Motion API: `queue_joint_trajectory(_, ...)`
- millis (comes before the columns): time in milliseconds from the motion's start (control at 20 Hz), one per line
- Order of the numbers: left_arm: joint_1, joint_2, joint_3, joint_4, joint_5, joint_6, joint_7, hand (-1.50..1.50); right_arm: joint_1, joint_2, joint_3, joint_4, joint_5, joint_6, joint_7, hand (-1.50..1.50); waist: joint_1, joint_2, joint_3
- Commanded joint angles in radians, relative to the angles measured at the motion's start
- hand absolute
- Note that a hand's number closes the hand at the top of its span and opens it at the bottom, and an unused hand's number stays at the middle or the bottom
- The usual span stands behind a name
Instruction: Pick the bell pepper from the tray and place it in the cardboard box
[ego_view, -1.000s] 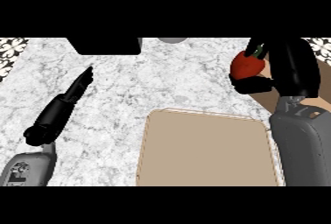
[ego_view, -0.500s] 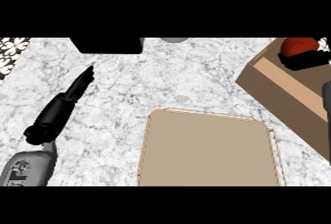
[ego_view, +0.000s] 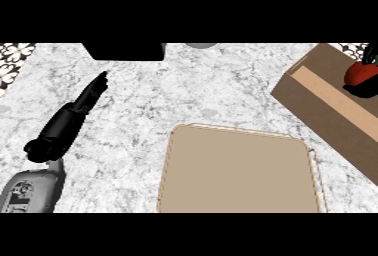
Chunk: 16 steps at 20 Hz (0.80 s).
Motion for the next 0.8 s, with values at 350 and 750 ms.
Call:
queue_joint_trajectory(350, 0.002, -0.033, -0.030, -0.004, -0.027, 0.013, 0.007, 0.00, -0.084, -0.143, 0.028, 0.378, 0.004, 0.146, -0.295, -1.50, 0.007, 0.002, 0.000)
queue_joint_trajectory(750, -0.003, -0.008, 0.006, 0.034, -0.011, -0.001, -0.034, 0.00, -0.126, -0.027, -0.282, 0.377, -0.315, 0.010, -0.449, -1.50, -0.007, 0.002, 0.004)
